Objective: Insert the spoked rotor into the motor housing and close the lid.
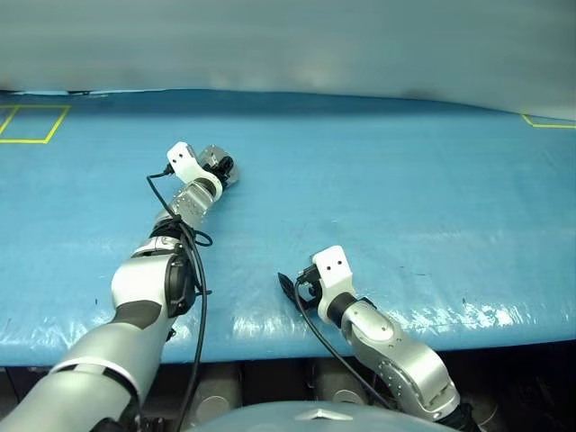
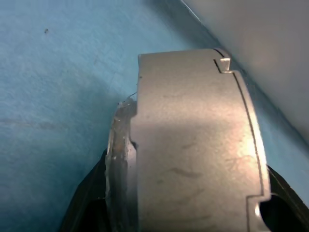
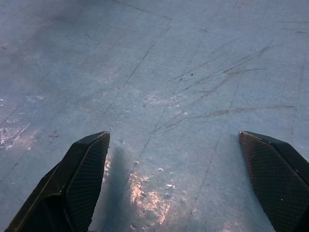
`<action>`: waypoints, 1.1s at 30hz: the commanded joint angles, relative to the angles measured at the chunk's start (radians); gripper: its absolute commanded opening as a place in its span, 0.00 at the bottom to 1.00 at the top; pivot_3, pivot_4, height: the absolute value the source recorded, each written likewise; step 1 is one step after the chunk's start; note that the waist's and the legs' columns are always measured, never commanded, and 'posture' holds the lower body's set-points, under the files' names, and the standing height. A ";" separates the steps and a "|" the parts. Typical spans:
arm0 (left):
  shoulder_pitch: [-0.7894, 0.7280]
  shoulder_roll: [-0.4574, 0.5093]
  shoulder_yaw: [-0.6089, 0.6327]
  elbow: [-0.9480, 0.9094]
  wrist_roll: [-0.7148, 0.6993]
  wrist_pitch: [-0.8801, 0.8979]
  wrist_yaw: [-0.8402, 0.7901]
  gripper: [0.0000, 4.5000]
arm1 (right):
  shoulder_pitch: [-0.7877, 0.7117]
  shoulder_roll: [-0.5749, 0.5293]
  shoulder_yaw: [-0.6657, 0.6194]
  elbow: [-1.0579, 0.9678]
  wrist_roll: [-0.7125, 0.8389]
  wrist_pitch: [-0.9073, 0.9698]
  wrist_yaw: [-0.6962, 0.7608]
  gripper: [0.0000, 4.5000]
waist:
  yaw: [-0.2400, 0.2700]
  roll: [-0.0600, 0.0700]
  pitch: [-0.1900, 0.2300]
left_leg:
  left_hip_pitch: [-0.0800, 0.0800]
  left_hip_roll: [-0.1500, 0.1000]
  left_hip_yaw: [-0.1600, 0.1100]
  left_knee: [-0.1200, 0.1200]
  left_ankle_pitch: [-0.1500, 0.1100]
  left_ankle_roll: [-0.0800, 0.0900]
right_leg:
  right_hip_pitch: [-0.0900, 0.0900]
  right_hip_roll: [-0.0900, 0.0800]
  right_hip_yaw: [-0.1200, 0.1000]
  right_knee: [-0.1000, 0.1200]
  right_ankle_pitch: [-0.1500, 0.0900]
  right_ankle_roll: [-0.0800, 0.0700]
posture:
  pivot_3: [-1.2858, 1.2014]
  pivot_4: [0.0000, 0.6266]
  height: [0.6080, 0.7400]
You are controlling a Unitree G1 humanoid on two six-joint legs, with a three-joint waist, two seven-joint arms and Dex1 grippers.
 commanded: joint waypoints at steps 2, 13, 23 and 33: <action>0.055 0.042 0.004 -0.028 0.060 0.060 -0.014 0.98 | 0.007 0.026 -0.012 -0.024 -0.024 -0.005 0.019 1.00 | -0.003 0.000 -0.001 | 0.001 0.000 0.000 0.000 0.000 -0.001 | 0.000 0.000 0.000 0.001 0.000 0.000 | 0.52 0.24 1.00; 0.538 0.091 0.013 -0.715 -0.021 0.588 -0.012 0.99 | -0.012 0.062 -0.049 0.024 -0.060 -0.024 0.079 1.00 | -0.047 0.006 -0.011 | 0.026 0.002 0.006 -0.008 0.000 0.000 | 0.018 0.000 0.004 0.002 -0.003 -0.004 | 0.52 0.24 1.00; 0.937 0.100 -0.127 -1.368 0.052 0.478 -0.104 0.99 | -0.017 0.111 -0.151 0.102 -0.108 -0.230 0.106 1.00 | -0.026 0.009 -0.017 | 0.028 0.003 0.007 -0.011 0.000 -0.001 | 0.018 0.000 0.004 0.001 -0.008 -0.010 | 0.52 0.24 1.00; 1.106 0.065 -0.275 -1.462 0.371 -0.041 -0.096 0.99 | 0.067 0.105 -0.194 0.094 -0.150 -0.371 0.136 1.00 | -0.009 0.007 -0.016 | 0.016 0.003 0.006 -0.011 0.000 -0.002 | 0.008 0.000 0.004 0.000 -0.008 -0.010 | 0.52 0.24 1.00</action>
